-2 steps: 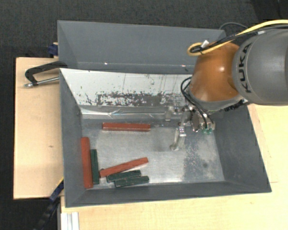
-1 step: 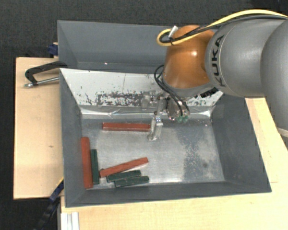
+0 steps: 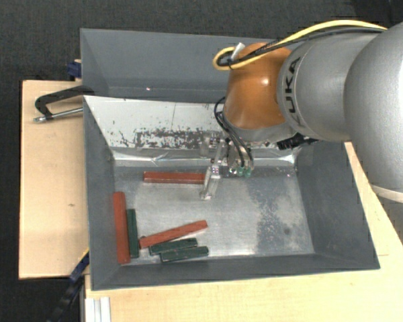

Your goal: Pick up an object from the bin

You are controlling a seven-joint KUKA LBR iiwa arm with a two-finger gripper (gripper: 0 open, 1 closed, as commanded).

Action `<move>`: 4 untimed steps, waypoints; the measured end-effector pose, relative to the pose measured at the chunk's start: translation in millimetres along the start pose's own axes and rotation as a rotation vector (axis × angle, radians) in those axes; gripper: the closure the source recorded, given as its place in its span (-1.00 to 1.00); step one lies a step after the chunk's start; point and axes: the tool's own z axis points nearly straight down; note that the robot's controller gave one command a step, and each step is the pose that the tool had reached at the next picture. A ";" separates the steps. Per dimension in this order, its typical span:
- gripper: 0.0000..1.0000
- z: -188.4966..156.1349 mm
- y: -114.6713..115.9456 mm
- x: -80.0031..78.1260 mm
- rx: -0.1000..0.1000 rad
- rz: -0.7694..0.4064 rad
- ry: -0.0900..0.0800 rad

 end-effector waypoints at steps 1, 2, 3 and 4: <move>-1.00 47.8 47.6 14.1 -0.001 0.067 0.006; 1.00 44.7 30.7 4.6 0.000 -0.028 -0.003; 1.00 44.7 30.6 4.6 0.000 -0.028 -0.003; 1.00 41.9 30.6 5.4 0.001 -0.028 0.001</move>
Offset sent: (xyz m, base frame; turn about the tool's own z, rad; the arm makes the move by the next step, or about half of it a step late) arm -0.0025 0.0300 -0.0458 -0.0271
